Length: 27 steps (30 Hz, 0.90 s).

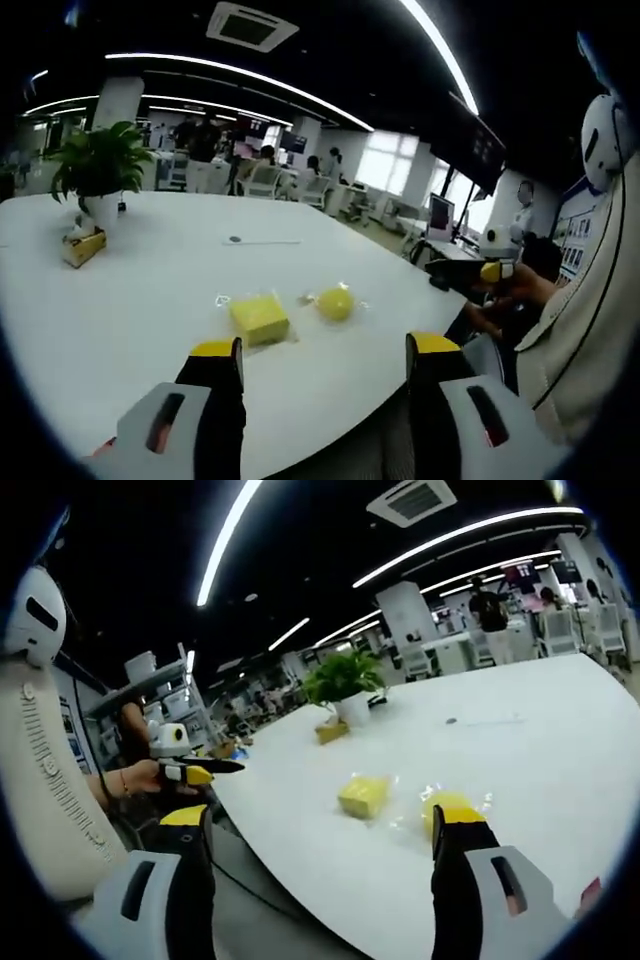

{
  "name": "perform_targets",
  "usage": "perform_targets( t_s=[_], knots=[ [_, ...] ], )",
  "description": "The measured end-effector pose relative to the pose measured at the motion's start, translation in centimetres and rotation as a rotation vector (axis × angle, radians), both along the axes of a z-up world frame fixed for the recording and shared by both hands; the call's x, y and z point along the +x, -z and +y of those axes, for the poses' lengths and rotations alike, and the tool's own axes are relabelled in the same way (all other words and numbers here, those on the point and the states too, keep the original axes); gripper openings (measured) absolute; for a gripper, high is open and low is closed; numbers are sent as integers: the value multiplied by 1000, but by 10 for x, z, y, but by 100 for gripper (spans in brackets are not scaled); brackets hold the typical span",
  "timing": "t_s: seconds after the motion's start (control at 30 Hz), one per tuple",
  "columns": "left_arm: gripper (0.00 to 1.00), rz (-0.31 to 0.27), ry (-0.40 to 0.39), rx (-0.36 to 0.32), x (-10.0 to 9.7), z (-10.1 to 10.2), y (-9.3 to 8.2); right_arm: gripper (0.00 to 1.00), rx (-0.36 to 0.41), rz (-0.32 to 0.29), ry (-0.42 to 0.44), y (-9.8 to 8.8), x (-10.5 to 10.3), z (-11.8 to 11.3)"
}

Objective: Compare the silicone blocks by pressing each to a similar depth, holding the contact briefly, and releasing to observe deformation and rebound differences across the visible hardness samples.

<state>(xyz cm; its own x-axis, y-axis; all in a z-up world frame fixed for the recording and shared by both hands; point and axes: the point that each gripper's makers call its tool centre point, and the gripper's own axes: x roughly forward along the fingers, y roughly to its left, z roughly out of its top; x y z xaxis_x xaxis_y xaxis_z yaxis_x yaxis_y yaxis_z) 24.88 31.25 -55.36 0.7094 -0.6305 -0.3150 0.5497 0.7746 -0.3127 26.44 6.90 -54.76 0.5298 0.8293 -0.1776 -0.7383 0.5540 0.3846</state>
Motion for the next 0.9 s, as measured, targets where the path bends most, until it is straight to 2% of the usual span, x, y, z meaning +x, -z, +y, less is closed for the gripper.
perform_targets(
  t_s=[0.2, 0.63, 0.9],
  knots=[
    [66, 12, 4, 10, 2, -1, -1, 82, 8, 2, 9, -2, 0, -4],
    [68, -3, 7, 25, 2, -4, -7, 80, -7, -27, 6, -7, 3, -13],
    [68, 19, 21, 25, 5, -9, -4, 80, 3, -18, 9, -4, 4, -14]
  ],
)
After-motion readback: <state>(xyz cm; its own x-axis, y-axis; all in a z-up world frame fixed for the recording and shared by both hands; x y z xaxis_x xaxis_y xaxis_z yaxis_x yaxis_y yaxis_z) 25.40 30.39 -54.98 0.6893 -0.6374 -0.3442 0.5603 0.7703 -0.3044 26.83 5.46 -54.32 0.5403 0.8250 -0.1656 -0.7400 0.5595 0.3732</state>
